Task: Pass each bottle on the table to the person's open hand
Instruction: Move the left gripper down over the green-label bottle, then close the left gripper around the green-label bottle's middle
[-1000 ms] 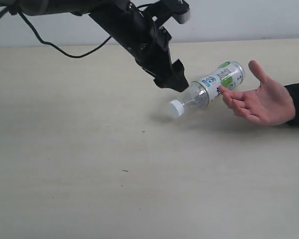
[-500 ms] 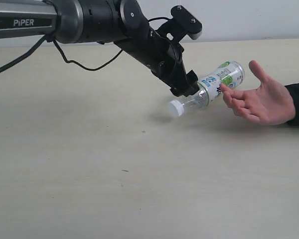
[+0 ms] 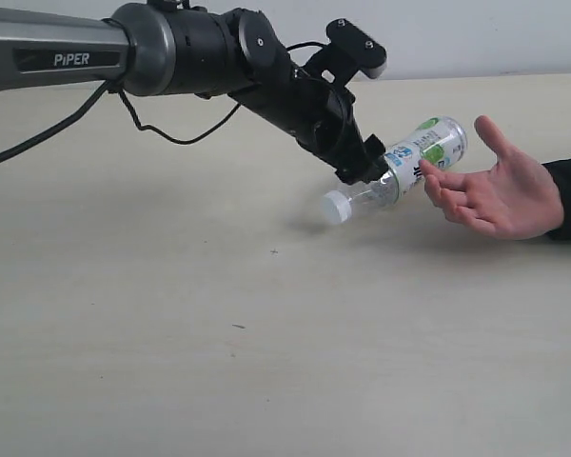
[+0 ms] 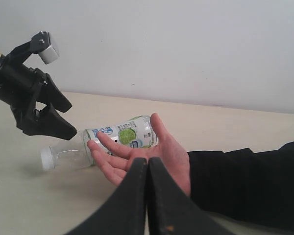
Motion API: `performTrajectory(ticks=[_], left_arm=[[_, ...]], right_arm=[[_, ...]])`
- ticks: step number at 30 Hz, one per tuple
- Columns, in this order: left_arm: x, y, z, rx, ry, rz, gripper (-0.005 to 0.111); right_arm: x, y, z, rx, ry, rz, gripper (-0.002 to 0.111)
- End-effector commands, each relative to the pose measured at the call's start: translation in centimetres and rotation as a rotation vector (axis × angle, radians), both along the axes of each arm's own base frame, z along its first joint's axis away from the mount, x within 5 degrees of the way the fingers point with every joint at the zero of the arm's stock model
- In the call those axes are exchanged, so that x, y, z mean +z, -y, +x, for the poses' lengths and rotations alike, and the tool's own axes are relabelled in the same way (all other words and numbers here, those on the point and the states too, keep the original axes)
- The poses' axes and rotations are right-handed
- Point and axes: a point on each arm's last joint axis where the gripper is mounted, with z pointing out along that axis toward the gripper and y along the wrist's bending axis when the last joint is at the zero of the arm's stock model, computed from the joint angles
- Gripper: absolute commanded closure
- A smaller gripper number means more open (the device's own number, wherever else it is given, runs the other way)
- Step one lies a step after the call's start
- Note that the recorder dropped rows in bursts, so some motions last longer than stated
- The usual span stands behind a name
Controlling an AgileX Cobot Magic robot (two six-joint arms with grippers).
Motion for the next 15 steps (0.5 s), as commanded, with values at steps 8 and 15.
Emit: performTrajectory(ticks=[8,15], left_arm=[[-1.9,2.7,-0.1,-0.026,-0.044,-0.025,0.026],[-3.6,4.2,-0.2,-0.045,-0.045,-0.022,0.026]], right_arm=[[0.0,0.0,0.0,-0.001,0.007,0.001,0.108],[0.0,0.0,0.0,-0.001,0.007,0.001,0.108]])
